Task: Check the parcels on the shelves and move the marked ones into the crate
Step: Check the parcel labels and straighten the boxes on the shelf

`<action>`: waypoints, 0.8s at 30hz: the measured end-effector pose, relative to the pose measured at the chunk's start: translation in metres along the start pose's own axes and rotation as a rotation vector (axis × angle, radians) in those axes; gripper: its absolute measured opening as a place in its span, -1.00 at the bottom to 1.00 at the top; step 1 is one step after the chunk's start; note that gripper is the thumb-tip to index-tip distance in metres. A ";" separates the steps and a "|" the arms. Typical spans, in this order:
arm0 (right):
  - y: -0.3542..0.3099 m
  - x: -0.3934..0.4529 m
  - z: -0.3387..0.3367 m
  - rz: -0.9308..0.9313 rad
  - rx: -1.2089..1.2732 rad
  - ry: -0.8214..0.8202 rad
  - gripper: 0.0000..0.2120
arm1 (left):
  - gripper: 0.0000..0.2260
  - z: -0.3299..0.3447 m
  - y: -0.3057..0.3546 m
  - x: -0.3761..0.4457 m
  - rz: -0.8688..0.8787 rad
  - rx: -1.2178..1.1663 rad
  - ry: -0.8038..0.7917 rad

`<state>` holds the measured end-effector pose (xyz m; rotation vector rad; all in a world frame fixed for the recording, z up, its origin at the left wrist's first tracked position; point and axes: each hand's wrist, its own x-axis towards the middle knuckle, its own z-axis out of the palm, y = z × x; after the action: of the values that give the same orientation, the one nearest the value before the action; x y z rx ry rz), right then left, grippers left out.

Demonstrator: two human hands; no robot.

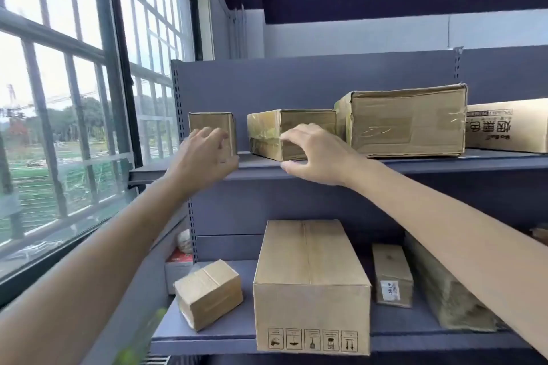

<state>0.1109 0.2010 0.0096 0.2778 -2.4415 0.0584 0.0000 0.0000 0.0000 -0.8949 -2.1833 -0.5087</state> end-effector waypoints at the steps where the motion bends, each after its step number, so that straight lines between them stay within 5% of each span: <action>1: 0.000 0.010 0.003 -0.001 0.003 0.003 -0.55 | -0.35 0.000 -0.007 0.004 -0.021 -0.008 0.010; 14: 0.007 0.141 0.076 0.169 0.172 0.025 -0.52 | -0.60 0.022 -0.108 0.073 -0.155 0.122 0.028; 18: 0.003 0.182 0.090 0.230 0.209 0.079 -0.40 | -0.57 0.026 -0.124 0.097 -0.153 -0.071 0.170; 24: -0.012 0.202 0.122 0.315 0.418 0.019 -0.25 | -0.23 0.043 -0.130 0.105 -0.389 -0.589 -0.039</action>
<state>-0.1146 0.1382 0.0425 0.0694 -2.4144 0.7099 -0.1675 -0.0176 0.0374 -0.7640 -2.2860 -1.3837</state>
